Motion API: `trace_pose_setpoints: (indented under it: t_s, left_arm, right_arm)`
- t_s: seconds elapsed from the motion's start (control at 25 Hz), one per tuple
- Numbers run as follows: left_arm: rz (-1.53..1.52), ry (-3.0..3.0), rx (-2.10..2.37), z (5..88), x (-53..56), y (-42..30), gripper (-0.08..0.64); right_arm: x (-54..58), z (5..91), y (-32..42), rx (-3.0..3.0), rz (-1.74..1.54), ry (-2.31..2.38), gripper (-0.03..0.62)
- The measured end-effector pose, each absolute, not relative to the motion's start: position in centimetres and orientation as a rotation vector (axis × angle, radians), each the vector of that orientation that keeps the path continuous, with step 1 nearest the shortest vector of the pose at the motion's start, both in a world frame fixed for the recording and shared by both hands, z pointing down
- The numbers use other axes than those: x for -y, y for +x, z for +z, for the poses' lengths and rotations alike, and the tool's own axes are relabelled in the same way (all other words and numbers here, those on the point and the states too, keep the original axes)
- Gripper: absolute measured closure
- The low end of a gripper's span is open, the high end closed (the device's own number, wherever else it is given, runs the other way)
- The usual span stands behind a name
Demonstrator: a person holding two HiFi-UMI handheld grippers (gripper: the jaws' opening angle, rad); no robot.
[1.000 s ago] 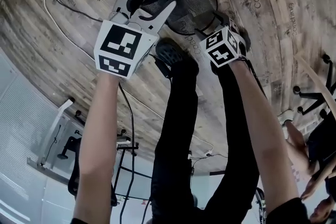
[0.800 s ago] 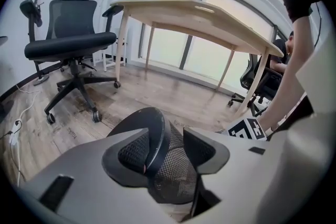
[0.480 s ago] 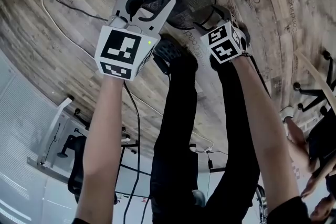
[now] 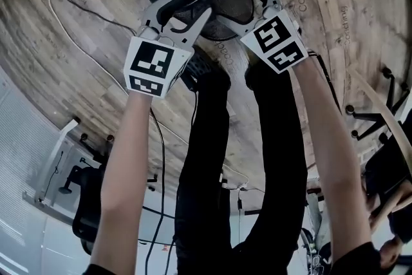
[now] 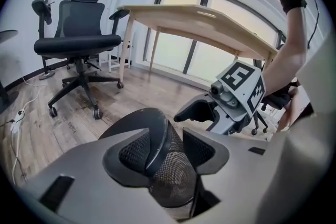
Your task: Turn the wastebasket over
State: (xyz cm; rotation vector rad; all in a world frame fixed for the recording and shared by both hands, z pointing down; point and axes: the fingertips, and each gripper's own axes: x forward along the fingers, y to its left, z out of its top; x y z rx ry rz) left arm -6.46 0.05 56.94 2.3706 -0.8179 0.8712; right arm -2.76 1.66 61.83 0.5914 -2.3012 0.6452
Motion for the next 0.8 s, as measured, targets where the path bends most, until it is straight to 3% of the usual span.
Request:
trace_pose_setpoints:
  t_s: [0.8]
  left_arm:
    - [0.842,2.391,0.681,56.6,-3.0,-3.6,0.360]
  right_arm:
    - [-3.5,61.8,-2.1,2.295,0.656,0.588,0.244]
